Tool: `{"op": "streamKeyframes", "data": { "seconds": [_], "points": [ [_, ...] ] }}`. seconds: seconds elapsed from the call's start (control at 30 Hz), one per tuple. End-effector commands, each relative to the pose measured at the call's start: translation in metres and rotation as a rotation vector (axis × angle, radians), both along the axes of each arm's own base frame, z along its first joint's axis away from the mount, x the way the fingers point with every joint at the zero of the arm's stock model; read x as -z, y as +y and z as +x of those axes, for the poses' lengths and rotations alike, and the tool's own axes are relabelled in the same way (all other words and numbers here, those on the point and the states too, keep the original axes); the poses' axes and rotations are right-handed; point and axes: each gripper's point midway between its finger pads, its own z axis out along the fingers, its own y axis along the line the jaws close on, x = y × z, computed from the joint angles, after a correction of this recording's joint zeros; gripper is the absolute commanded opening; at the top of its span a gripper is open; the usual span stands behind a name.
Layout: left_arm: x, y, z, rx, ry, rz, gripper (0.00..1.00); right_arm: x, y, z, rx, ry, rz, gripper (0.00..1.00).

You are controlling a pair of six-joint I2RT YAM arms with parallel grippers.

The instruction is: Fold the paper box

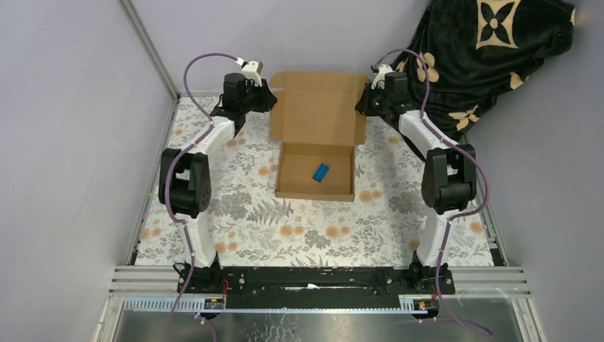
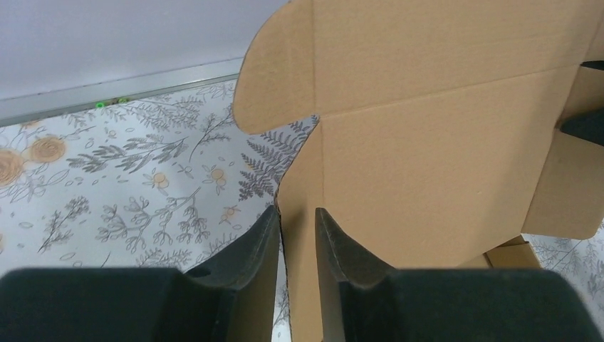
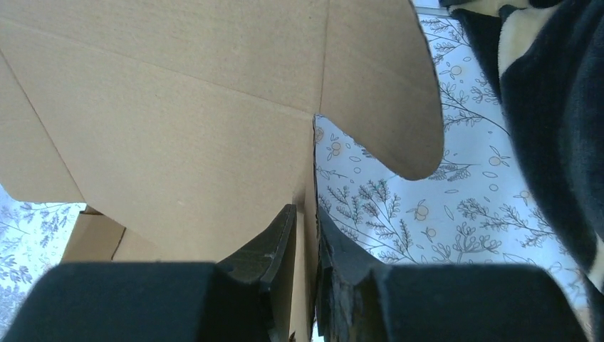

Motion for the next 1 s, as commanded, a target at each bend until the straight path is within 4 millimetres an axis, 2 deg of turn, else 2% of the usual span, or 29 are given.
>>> {"op": "streamKeyframes", "data": {
  "seconds": [0.0, 0.43, 0.57, 0.77, 0.97],
  "points": [
    [-0.030, 0.002, -0.007, -0.051, -0.122, 0.006, 0.30, -0.053, 0.001, -0.007, 0.020, -0.171, -0.045, 0.21],
    [-0.034, -0.004, -0.056, -0.080, -0.148, 0.015, 0.29, -0.049, 0.005, -0.059, 0.012, -0.229, -0.092, 0.22],
    [-0.039, -0.002, -0.066, -0.078, -0.166, 0.018, 0.36, -0.051, 0.009, -0.072, -0.008, -0.243, -0.105, 0.22],
    [-0.053, -0.001, -0.073, -0.047, -0.184, 0.036, 0.44, -0.051, 0.012, -0.087, -0.020, -0.247, -0.127, 0.22],
    [-0.061, 0.004, -0.075, -0.020, -0.181, 0.048, 0.47, -0.055, 0.008, -0.097, -0.026, -0.277, -0.172, 0.22]
  ]
}}
